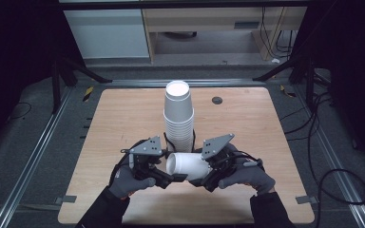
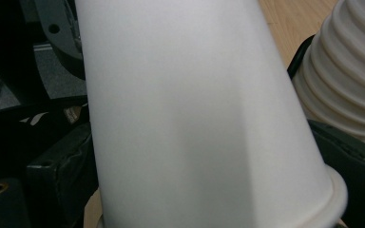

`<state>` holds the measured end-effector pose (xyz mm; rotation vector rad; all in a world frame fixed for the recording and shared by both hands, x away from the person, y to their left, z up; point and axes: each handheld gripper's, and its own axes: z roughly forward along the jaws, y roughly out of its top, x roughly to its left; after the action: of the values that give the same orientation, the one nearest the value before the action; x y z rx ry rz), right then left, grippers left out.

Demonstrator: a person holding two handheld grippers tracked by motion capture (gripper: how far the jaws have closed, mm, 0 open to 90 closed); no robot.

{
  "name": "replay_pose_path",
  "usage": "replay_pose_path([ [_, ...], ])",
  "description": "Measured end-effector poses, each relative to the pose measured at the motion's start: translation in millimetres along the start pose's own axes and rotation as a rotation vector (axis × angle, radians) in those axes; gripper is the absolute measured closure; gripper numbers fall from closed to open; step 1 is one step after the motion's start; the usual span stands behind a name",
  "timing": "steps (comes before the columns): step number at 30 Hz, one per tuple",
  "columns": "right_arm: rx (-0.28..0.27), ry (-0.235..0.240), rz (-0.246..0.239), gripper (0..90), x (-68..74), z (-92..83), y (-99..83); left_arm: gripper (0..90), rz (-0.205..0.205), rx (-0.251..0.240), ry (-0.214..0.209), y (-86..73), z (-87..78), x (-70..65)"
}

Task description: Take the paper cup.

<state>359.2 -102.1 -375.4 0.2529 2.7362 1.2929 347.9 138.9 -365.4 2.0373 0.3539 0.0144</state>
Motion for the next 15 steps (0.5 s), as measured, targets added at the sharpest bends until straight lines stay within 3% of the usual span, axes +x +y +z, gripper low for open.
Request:
replay_pose_path([
  [15,-0.011,-0.014,0.006,5.0,-1.4,-4.8,-0.9,24.5,0.002,0.043,0.020,-1.8,1.8,2.5],
])
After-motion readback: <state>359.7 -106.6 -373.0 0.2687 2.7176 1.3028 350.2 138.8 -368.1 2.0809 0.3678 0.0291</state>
